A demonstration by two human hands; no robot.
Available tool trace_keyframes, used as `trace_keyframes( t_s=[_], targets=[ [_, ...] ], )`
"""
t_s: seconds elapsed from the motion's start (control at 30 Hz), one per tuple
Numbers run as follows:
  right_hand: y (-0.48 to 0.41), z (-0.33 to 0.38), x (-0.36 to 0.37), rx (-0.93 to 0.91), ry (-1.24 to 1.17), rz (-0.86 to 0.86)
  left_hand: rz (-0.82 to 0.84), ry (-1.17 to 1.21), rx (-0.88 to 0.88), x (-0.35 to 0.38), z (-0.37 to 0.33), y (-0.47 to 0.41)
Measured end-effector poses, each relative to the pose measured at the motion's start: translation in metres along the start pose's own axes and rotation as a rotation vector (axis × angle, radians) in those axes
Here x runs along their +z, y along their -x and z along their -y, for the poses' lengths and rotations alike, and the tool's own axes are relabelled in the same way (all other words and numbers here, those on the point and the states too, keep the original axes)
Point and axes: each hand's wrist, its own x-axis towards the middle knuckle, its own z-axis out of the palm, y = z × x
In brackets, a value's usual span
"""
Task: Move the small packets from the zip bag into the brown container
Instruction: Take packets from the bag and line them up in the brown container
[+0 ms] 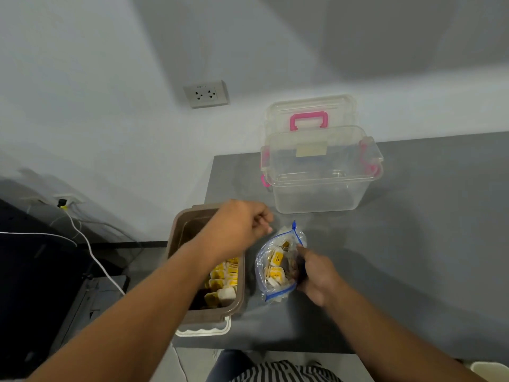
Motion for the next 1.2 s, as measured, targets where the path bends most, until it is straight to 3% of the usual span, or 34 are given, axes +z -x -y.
trace_keyframes(
  t_s=[0.1, 0.37, 0.5, 1.0, 1.2],
  targets=[
    [0.002, 0.002, -0.005, -0.015, 0.069, -0.036, 0.055, -0.096, 0.052, 0.03, -0.015, -0.004],
    [0.003, 0.002, -0.02, -0.012, 0.092, -0.075, 0.266, -0.443, -0.089, 0.091, -0.009, -0.022],
    [0.001, 0.002, -0.025, -0.009, 0.079, -0.083, 0.242, -0.572, -0.135, 0.1, -0.006, -0.026],
    [0.003, 0.002, -0.032, -0.036, 0.152, -0.053, 0.171, -0.423, -0.258, 0.114, -0.01, -0.024],
    [0.001, 0.004, -0.032, -0.037, 0.109, -0.038, 0.08, -0.209, -0.302, 0.103, -0.01, -0.022]
  ],
)
